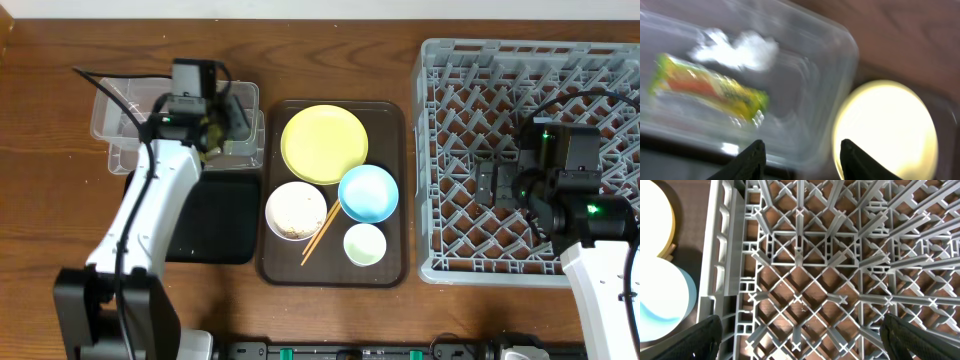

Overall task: Sort waste into correct bins and load items into the dishwasher rack
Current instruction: 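Grasp the rim of the white rice bowl with the left gripper, then tip the white bowl over the black tray to pour out rice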

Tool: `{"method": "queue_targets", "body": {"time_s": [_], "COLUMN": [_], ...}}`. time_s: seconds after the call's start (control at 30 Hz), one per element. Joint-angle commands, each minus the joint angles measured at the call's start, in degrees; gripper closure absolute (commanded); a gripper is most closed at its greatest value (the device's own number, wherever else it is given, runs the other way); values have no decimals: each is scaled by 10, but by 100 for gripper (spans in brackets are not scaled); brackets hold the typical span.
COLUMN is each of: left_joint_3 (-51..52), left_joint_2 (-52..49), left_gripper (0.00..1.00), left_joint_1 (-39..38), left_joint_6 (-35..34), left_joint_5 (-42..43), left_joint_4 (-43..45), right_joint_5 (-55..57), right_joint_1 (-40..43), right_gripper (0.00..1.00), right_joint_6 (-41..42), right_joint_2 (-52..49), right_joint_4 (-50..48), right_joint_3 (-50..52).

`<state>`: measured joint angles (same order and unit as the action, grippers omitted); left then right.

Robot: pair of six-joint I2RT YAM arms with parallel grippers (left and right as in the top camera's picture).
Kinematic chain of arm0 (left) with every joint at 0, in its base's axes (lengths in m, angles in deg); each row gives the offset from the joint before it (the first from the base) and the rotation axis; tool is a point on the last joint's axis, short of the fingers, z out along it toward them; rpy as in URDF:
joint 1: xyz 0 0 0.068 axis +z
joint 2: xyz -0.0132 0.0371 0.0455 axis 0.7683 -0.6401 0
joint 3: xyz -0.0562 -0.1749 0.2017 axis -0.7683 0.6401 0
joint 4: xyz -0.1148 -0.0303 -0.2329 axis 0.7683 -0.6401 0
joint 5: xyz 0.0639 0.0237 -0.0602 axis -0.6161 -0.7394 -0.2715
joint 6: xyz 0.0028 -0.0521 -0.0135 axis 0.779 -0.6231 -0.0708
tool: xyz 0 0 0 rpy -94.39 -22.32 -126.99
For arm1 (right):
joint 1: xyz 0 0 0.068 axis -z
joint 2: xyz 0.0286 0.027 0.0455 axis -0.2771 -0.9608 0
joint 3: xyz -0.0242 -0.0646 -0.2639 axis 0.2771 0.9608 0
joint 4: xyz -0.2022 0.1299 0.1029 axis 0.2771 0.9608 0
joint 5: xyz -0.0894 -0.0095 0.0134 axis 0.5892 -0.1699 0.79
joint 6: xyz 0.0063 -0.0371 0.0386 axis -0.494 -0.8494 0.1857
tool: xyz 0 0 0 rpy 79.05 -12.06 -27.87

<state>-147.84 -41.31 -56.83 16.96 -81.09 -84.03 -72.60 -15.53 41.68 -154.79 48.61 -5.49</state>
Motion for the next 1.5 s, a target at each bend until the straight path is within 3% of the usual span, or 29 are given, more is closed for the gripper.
{"method": "queue_targets", "body": {"time_s": [0.0,0.13,0.5,0.8,1.03,1.1,1.47], "left_joint_3": [-1,11,43,43,43,43,5], "left_joint_2": [12,-4,-77,-137,-138,-138,-43], "left_gripper": [50,50,50,60,89,94,94], "left_joint_1": [-55,-125,-266,-285,-285,-285,-280], "left_joint_6": [-1,-1,-1,-5,-5,-5,13], "left_joint_5": [28,28,20,20,20,20,20], "left_joint_4": [-55,-96,-94,-98,-100,-105,-182], "right_joint_5": [0,0,0,0,0,0,0], "right_joint_1": [-2,-2,-2,-2,-2,-2,-2], "right_gripper": [1,1,1,1,1,1,1], "right_joint_6": [6,6,6,6,6,6,5], "right_joint_2": [1,1,1,1,1,1,1], "right_joint_4": [0,1,1,1,5,5,5], "right_joint_3": [-12,-12,-12,-12,-12,-12,-12]}}
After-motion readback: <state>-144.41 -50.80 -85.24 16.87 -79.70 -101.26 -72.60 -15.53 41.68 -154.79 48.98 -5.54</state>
